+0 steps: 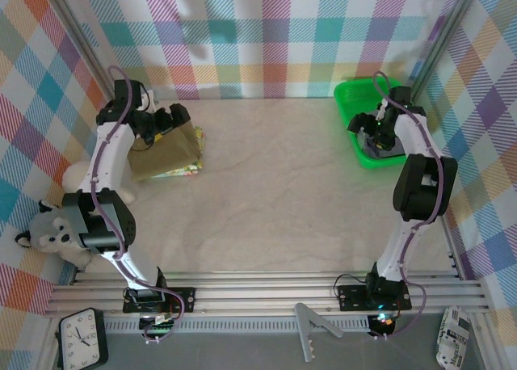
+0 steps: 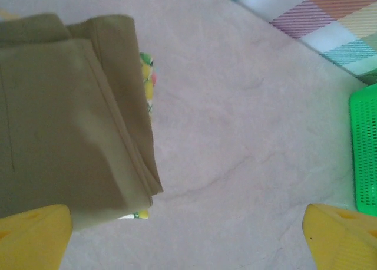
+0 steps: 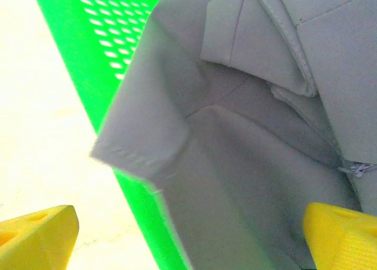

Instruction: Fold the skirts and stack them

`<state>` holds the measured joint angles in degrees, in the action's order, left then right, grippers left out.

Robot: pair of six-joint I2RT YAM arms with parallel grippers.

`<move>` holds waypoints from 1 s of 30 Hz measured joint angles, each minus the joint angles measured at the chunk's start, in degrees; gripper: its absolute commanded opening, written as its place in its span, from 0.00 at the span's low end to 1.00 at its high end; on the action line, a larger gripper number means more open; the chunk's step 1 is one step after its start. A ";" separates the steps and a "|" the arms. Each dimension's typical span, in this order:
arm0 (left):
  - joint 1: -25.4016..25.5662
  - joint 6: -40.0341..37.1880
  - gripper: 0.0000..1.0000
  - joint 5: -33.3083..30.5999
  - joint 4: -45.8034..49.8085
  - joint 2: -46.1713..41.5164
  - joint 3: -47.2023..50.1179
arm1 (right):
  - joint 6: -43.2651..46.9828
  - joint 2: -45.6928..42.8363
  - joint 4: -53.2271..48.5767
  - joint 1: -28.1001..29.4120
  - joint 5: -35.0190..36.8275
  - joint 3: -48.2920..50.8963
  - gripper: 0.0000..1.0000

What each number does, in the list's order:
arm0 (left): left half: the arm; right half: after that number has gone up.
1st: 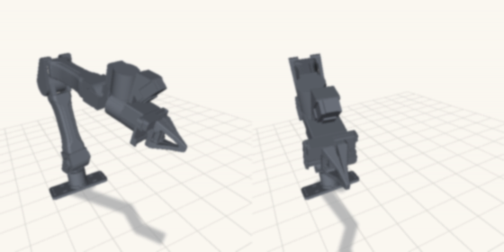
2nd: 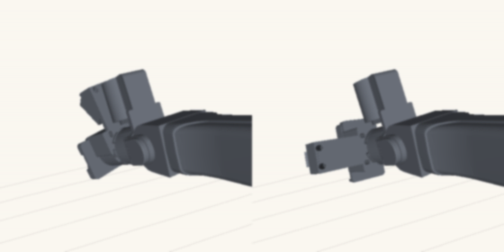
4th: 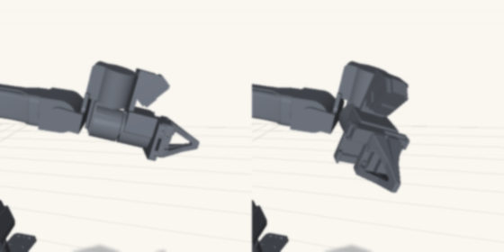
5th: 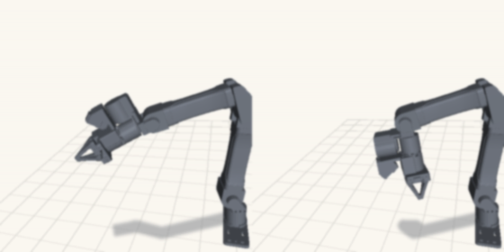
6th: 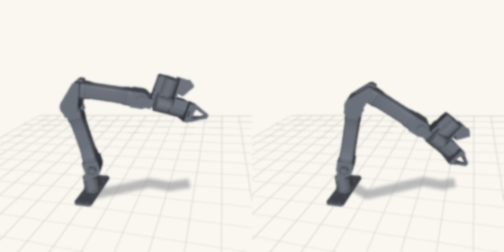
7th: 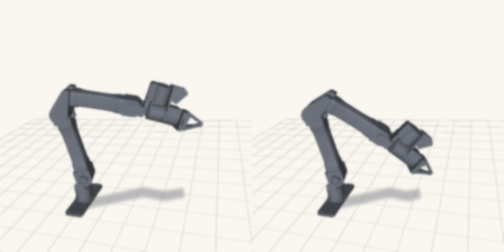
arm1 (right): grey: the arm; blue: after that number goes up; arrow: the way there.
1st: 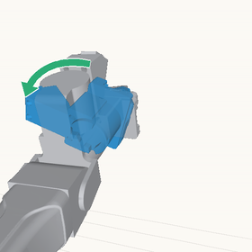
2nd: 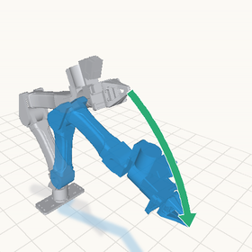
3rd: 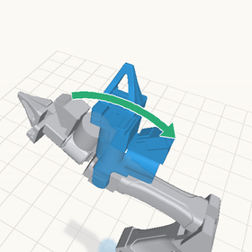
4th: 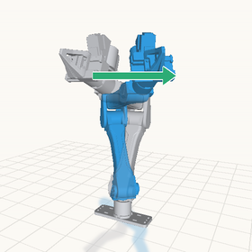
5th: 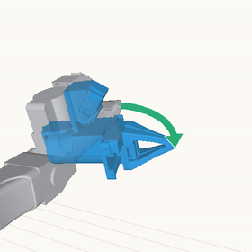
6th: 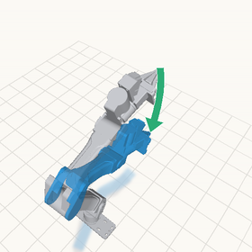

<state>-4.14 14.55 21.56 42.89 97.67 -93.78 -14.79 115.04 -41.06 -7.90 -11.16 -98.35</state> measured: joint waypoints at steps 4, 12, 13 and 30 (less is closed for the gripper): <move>0.00 0.24 1.00 -0.22 0.24 -2.08 3.37 | -1.25 1.25 0.11 0.00 -1.62 -0.48 0.58; 0.00 0.26 1.00 -0.66 0.39 -4.26 4.42 | -3.85 2.58 1.66 0.11 -1.05 -1.31 0.09; 0.00 0.26 1.00 -0.66 0.42 -4.26 4.50 | -4.00 2.54 1.81 0.11 -0.13 -1.38 0.04; 0.00 1.14 1.00 1.51 0.31 -4.31 5.38 | -2.49 -13.94 4.42 3.87 1.38 -15.56 0.00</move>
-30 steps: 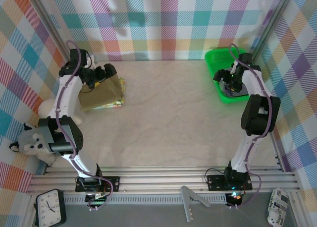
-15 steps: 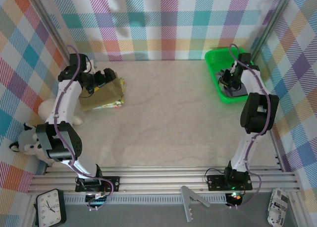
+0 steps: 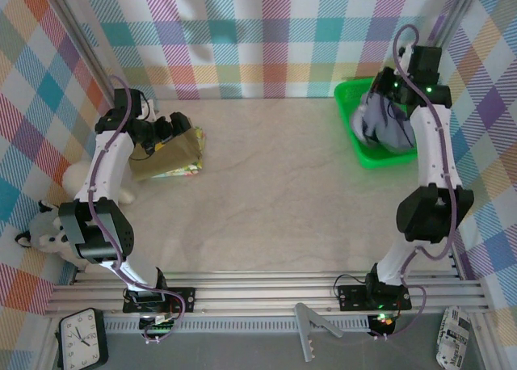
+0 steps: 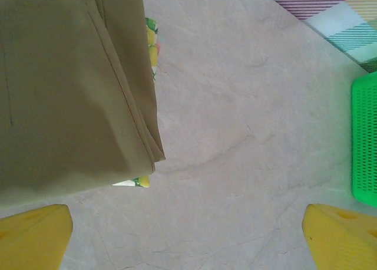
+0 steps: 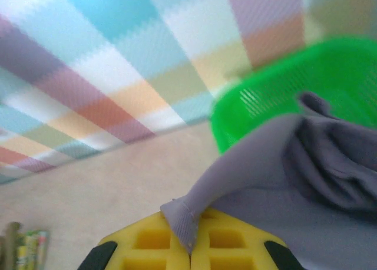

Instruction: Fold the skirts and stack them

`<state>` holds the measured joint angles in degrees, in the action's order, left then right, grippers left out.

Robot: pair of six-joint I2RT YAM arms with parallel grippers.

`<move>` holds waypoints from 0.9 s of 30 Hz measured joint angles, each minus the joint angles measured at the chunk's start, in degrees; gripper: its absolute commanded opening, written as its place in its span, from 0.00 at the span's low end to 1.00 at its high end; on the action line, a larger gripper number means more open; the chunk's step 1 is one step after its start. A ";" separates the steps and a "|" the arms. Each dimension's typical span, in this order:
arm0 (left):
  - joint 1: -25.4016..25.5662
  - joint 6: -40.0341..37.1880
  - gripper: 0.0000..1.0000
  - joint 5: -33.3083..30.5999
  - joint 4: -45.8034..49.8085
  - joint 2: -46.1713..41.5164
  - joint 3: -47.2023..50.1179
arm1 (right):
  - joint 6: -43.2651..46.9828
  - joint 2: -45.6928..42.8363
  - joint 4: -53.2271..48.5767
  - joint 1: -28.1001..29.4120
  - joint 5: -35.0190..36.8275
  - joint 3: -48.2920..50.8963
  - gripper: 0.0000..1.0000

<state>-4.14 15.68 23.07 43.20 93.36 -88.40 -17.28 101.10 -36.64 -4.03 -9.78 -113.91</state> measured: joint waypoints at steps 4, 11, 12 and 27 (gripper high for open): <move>0.00 0.13 1.00 0.81 -0.13 0.00 0.00 | 1.05 -1.62 1.49 7.13 -2.75 -8.85 0.00; 0.00 0.79 1.00 2.43 -0.33 0.00 0.00 | 9.22 -1.88 1.20 23.12 -7.72 -12.57 0.05; 0.00 0.90 1.00 2.56 -0.33 0.00 0.00 | 10.01 -1.60 0.66 24.15 -8.33 -12.39 0.10; 6.19 1.46 1.00 2.97 -0.35 1.73 -0.02 | 15.58 -0.37 6.05 35.58 -5.05 26.43 0.99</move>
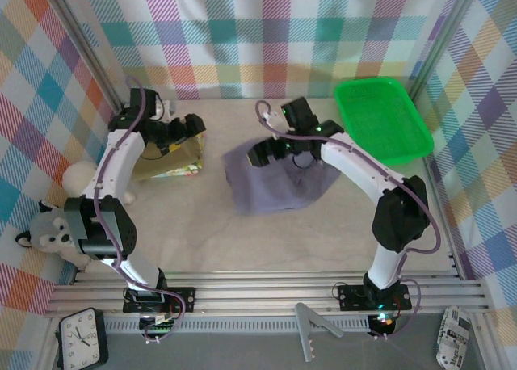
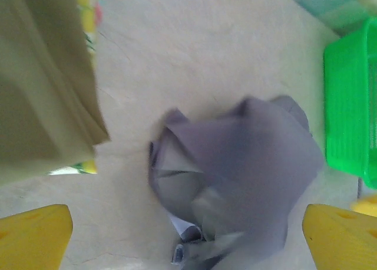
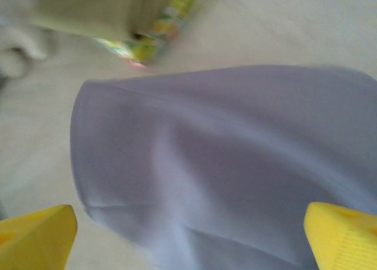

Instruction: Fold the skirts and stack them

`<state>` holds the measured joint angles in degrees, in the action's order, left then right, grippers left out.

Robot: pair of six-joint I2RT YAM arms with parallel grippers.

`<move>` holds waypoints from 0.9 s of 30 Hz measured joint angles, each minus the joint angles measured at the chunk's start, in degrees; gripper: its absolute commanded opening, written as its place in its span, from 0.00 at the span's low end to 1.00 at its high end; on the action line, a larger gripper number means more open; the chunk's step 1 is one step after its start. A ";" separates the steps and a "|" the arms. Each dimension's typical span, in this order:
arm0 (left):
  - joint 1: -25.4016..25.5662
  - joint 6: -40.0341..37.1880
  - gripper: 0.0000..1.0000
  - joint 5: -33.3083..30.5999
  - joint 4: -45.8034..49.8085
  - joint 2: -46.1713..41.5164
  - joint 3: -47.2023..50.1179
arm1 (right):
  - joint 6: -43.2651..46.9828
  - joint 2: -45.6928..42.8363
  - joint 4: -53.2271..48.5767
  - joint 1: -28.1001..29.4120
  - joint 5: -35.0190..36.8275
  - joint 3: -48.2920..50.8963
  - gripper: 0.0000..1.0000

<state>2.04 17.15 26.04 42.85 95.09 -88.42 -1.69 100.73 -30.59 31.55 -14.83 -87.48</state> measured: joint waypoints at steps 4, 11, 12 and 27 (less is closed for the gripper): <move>3.89 -0.02 1.00 -0.13 0.02 2.54 -0.57 | -4.66 -5.92 5.05 -5.60 6.75 7.96 0.99; 10.43 1.84 1.00 -3.37 -0.72 5.42 -0.07 | -14.97 -13.68 13.92 -11.43 11.98 12.94 0.99; 11.63 2.82 1.00 -4.42 -1.62 5.31 0.94 | -16.33 -13.44 14.58 -12.39 11.08 13.73 0.99; 14.69 16.04 0.98 -16.15 -6.19 0.31 21.99 | -41.22 10.69 8.00 -19.04 -0.90 1.55 0.78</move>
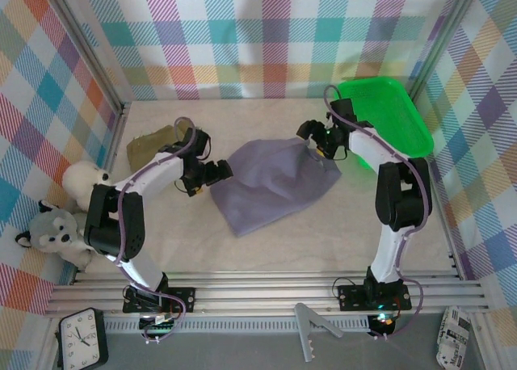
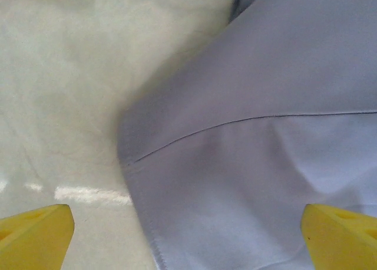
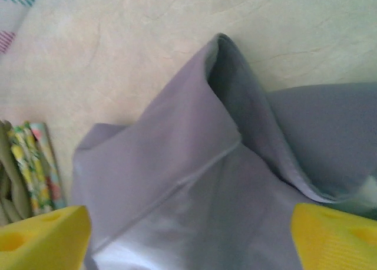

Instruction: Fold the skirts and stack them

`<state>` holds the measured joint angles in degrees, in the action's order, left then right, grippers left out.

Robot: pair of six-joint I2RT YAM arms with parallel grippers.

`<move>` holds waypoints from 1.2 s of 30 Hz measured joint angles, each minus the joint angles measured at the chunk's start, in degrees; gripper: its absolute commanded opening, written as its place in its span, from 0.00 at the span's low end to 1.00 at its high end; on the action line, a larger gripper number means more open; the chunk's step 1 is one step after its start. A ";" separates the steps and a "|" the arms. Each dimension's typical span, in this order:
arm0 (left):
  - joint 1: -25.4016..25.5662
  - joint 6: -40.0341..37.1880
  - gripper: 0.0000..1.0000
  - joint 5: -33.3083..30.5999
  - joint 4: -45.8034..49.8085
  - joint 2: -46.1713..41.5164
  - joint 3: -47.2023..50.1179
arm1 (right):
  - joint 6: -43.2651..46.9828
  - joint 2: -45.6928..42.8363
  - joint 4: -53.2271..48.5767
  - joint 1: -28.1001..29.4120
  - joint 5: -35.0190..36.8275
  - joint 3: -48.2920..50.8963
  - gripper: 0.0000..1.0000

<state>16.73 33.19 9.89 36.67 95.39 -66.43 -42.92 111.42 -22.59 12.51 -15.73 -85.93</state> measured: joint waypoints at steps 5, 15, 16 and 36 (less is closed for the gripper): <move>0.00 3.61 0.99 -0.92 -0.85 -0.22 2.19 | -5.03 4.07 -0.20 0.68 -1.42 -3.58 0.66; -0.26 3.89 0.99 -3.45 -0.87 -0.22 2.12 | -8.70 5.77 -1.05 1.09 0.02 -3.67 0.43; -0.33 3.89 0.98 -3.43 -0.90 -0.22 2.12 | -8.92 5.88 -0.83 1.09 0.02 -3.67 0.37; -0.35 -6.60 0.61 -1.99 -5.38 8.33 -0.26 | -8.50 3.13 3.82 1.09 1.11 1.86 0.00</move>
<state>16.38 26.59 7.90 31.29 103.72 -66.70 -51.42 114.54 -18.76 13.61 -14.61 -84.07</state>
